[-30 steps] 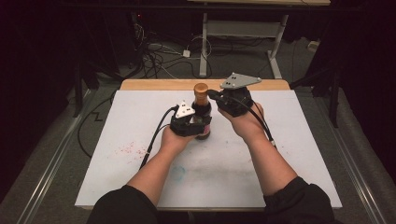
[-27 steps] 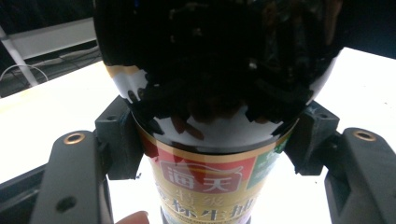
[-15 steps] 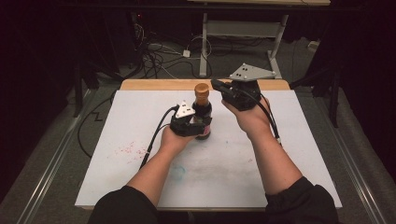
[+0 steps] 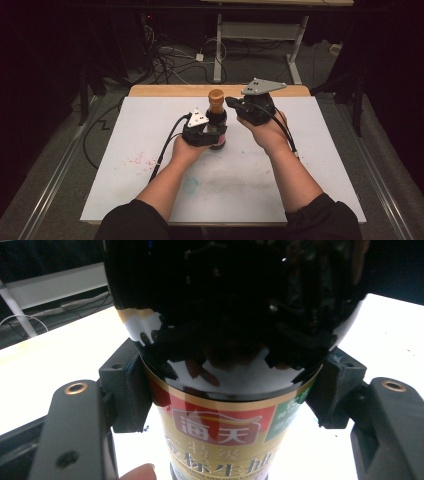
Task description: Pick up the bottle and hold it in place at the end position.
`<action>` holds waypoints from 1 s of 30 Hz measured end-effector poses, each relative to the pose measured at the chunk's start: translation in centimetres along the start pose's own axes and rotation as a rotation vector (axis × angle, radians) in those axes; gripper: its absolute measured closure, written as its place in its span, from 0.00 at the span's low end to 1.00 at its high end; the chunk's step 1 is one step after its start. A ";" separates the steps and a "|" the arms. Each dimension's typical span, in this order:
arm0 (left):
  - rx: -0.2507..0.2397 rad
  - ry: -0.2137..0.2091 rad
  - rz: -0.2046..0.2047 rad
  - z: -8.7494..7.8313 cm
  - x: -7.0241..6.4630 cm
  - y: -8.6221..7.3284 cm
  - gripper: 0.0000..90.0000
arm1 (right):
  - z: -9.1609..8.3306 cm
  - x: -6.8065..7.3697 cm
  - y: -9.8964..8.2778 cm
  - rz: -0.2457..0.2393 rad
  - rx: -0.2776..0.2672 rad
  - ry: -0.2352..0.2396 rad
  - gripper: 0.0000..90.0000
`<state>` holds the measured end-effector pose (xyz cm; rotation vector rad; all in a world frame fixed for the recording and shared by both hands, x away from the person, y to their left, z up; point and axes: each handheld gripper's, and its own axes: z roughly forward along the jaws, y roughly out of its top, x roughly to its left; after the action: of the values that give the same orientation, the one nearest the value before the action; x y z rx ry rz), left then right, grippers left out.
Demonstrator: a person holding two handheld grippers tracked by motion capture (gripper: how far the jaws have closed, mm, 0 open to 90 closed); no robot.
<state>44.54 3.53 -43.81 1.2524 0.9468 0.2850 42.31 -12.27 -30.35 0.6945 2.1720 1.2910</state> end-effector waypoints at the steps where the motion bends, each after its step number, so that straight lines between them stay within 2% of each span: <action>1: 0.000 0.001 0.002 0.0 0.0 0.0 0.33 | 0.1 0.1 0.0 -0.001 0.007 0.000 1.00; 11: -0.003 0.000 0.008 0.0 -0.1 -0.1 0.33 | 0.5 0.2 0.1 -0.006 0.027 0.005 1.00; 30: -0.004 0.004 0.004 0.0 0.0 -0.1 0.33 | 0.6 0.3 0.6 -0.010 0.022 0.004 1.00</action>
<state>44.47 3.52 -43.85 1.2508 0.9463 0.2923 42.57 -11.47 -30.13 0.6896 2.1932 1.2670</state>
